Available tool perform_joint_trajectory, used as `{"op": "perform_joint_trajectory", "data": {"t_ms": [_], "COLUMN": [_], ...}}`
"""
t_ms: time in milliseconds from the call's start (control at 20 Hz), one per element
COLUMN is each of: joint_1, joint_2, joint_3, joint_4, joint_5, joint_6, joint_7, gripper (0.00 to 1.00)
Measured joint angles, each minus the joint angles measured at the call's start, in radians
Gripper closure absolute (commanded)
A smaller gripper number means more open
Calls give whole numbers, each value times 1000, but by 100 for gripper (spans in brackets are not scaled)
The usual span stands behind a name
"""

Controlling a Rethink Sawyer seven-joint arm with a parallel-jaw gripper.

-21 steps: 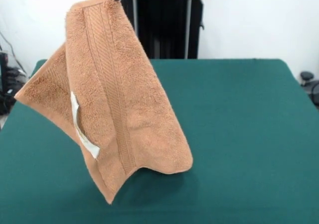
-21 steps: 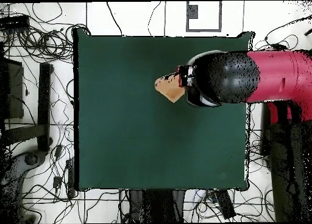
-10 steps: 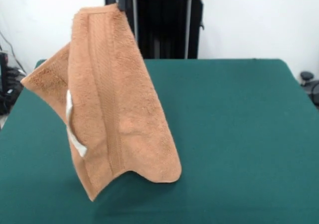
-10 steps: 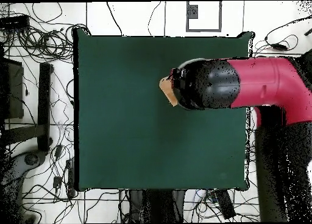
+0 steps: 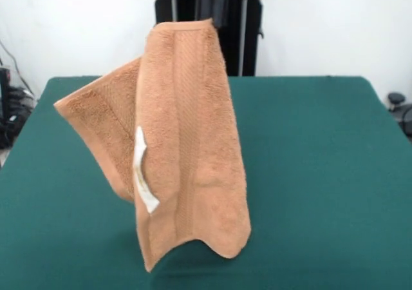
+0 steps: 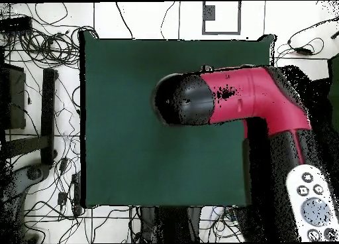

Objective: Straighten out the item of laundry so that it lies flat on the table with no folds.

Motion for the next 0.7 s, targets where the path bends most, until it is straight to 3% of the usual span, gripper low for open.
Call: {"op": "perform_joint_trajectory", "data": {"t_ms": [700], "joint_1": [155], "joint_2": [5], "joint_3": [-164], "joint_4": [0], "joint_5": [0], "joint_6": [-56], "joint_7": [3], "gripper": [100]}}
